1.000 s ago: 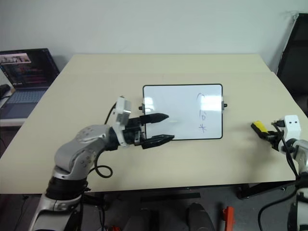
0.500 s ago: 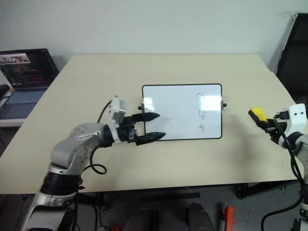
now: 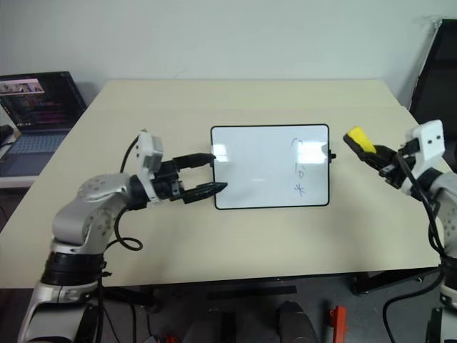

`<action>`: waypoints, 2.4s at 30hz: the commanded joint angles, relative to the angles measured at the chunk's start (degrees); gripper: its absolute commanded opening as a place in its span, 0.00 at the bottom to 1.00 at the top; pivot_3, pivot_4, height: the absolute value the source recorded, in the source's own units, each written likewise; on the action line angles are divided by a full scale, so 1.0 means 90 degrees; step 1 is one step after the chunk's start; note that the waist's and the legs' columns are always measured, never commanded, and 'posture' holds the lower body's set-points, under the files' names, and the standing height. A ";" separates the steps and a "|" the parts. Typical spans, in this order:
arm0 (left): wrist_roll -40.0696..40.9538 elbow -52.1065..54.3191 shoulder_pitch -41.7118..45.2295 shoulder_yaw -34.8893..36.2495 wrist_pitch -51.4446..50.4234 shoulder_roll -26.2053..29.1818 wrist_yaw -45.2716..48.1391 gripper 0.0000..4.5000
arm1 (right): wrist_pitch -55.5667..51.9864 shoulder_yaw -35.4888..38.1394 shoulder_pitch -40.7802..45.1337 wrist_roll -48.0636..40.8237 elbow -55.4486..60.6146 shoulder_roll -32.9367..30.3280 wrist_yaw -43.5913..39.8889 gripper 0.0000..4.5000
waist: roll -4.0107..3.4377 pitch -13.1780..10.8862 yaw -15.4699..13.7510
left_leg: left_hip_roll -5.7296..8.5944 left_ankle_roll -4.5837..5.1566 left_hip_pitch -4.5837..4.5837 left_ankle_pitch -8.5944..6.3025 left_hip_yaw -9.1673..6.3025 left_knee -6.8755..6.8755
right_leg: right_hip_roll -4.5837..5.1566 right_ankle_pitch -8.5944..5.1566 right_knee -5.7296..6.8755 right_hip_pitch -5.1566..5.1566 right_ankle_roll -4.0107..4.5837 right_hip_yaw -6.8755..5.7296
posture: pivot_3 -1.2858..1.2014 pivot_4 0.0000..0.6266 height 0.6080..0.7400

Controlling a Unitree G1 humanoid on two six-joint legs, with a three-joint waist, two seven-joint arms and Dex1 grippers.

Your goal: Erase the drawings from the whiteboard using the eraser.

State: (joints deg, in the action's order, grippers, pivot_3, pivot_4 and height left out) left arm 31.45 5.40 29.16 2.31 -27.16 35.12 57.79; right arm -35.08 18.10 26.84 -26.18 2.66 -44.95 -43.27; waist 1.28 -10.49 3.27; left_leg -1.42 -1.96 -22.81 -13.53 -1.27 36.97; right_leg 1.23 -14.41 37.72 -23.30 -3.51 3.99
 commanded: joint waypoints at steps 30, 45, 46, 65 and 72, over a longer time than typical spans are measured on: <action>0.0086 0.1290 -0.0608 0.0489 -0.0381 0.0643 -0.0443 1.00 | 0.4962 -0.3297 0.2549 0.3431 -0.5516 0.1221 -0.1403 0.19 | 0.0058 0.0028 0.0013 | -0.0011 -0.0003 0.0039 -0.0002 0.0000 0.0002 | -0.0006 0.0015 0.0011 0.0027 0.0035 -0.0002 | 0.52 0.24 1.00; 0.0007 0.1053 -0.0409 0.0328 -0.0245 0.0541 -0.0360 1.00 | 0.5117 -0.2896 0.3433 0.3835 -0.6411 0.1180 0.0591 0.19 | 0.0061 0.0027 0.0064 | -0.0016 0.0002 0.0148 0.0007 0.0006 0.0002 | -0.0013 -0.0005 0.0008 0.0123 0.0063 0.0010 | 0.52 0.24 1.00; -0.0002 0.1033 -0.0397 0.0317 -0.0236 0.0533 -0.0357 1.00 | 0.5129 -0.2920 0.3460 0.3875 -0.6468 0.1181 0.0630 0.19 | 0.0061 0.0027 0.0065 | -0.0016 0.0002 0.0143 0.0006 0.0007 0.0000 | -0.0013 -0.0006 0.0008 0.0119 0.0065 0.0010 | 0.52 0.24 1.00; -0.0142 0.0588 -0.0248 0.0491 0.0094 0.0679 -0.0185 1.00 | 0.1934 -0.1096 0.1286 0.1368 -0.1193 -0.0191 -0.1440 0.19 | 0.0025 -0.0008 0.0004 | -0.0017 0.0002 -0.0018 0.0004 -0.0007 -0.0005 | -0.0014 0.0023 0.0015 -0.0032 0.0047 -0.0005 | 0.52 0.24 1.00; -0.0215 0.0409 -0.0280 0.0391 0.0142 0.0850 0.0040 1.00 | 0.1026 -0.0035 -0.0858 0.1090 0.0014 -0.1535 -0.1769 0.19 | 0.0028 -0.0007 -0.0160 | -0.0017 0.0009 -0.0018 -0.0041 -0.0005 -0.0010 | -0.0009 -0.0019 -0.0004 -0.0022 0.0048 -0.0018 | 0.52 0.24 1.00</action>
State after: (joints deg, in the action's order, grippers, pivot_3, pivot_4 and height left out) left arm 29.65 8.39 25.98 5.47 -27.00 42.43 57.35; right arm -25.14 14.60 18.94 -14.90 -0.17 -57.16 -58.93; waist 1.54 -10.56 1.83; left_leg -1.57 -1.90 -22.97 -13.90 -1.29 36.88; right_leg 1.16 -14.58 37.69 -23.50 -3.08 3.87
